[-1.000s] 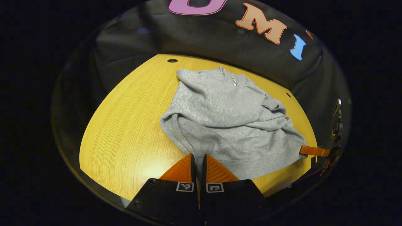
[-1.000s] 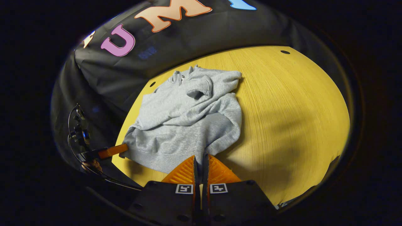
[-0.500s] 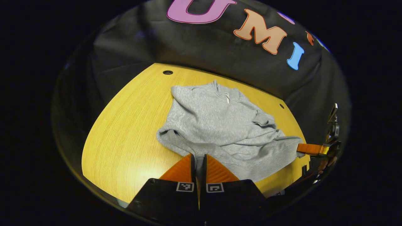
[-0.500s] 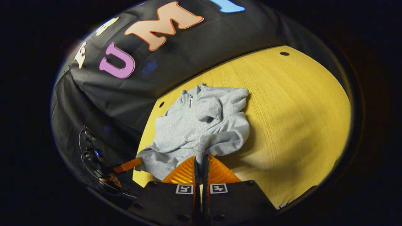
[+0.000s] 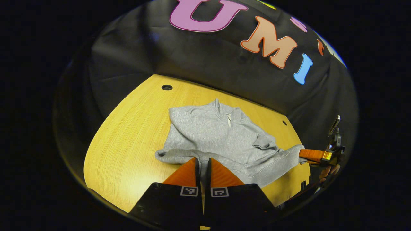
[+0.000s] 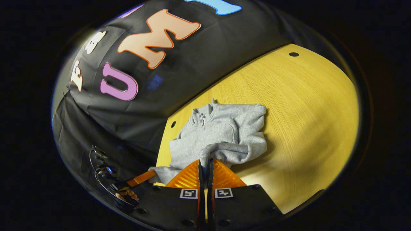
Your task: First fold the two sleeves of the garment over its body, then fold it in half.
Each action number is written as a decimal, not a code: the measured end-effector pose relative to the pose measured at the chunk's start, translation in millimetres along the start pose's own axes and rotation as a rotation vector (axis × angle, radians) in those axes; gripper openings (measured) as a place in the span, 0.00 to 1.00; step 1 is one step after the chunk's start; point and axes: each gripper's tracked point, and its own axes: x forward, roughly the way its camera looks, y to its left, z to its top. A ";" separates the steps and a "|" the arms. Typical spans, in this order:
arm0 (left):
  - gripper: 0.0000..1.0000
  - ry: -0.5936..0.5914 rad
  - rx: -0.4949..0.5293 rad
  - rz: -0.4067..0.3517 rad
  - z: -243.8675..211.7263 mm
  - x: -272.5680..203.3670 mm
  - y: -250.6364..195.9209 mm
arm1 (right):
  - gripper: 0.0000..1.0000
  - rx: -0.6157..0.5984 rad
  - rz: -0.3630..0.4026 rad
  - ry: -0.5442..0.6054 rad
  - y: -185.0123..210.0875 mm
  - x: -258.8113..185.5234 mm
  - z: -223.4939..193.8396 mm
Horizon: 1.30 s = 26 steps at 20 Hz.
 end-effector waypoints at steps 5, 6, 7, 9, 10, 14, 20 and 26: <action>0.00 0.009 -0.041 0.003 21.5 28.0 9.2 | 0.05 0.121 -0.021 -0.025 -6.4 27.9 26.3; 0.00 0.014 -0.061 0.007 24.6 35.6 12.4 | 0.05 0.134 -0.031 -0.028 -8.6 34.8 29.8; 0.00 0.023 -0.078 0.009 25.8 41.9 14.6 | 0.05 0.149 -0.040 -0.031 -11.9 41.5 32.3; 0.00 0.034 -0.088 0.021 24.7 53.8 19.7 | 0.05 0.178 -0.062 -0.036 -19.7 49.0 35.8; 0.00 0.046 -0.086 0.027 23.0 59.7 21.2 | 0.05 0.186 -0.075 -0.037 -24.6 54.5 37.7; 0.00 0.085 -0.083 0.055 21.1 83.8 25.7 | 0.05 0.235 -0.131 -0.037 -43.1 71.4 39.4; 0.14 0.074 -0.036 0.130 28.4 101.1 34.3 | 0.17 0.278 -0.202 -0.080 -59.5 90.7 52.6; 0.59 -0.084 0.076 0.239 67.8 94.4 46.8 | 0.70 0.161 -0.229 -0.195 -56.1 78.0 76.7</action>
